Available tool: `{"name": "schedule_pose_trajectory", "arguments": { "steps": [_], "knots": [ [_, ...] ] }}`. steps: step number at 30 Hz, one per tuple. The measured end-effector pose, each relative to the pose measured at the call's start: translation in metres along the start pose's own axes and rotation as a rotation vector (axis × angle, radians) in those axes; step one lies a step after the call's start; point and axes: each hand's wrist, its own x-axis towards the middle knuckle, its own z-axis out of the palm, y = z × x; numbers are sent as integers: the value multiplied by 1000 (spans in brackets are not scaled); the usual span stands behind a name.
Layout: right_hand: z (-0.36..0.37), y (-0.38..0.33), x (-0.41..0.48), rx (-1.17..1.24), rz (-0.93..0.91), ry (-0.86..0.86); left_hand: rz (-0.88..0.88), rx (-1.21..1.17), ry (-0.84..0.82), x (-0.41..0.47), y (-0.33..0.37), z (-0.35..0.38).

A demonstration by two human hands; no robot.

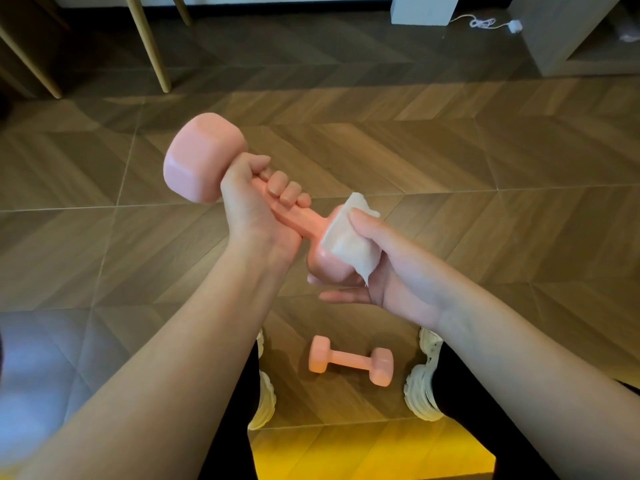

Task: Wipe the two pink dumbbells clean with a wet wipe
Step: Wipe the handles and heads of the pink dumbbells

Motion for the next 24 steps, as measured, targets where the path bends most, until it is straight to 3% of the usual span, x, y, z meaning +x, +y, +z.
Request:
{"name": "schedule_pose_trajectory", "arguments": {
  "steps": [4,9,14,19,24],
  "knots": [
    [-2,-4,-4,24,-91,23,7,-3,13,1,-5,3],
    [0,3,-3,-176,-210,201,-47,-41,73,3,-13,3],
    [-5,-2,-9,-188,-237,105,-30,-66,51,6,-9,3],
    [-1,6,-2,-239,-274,229,-32,-40,51,2,-12,4],
    [-8,1,-6,-237,-250,81,-19,-65,45,4,-6,4]
  ]
}}
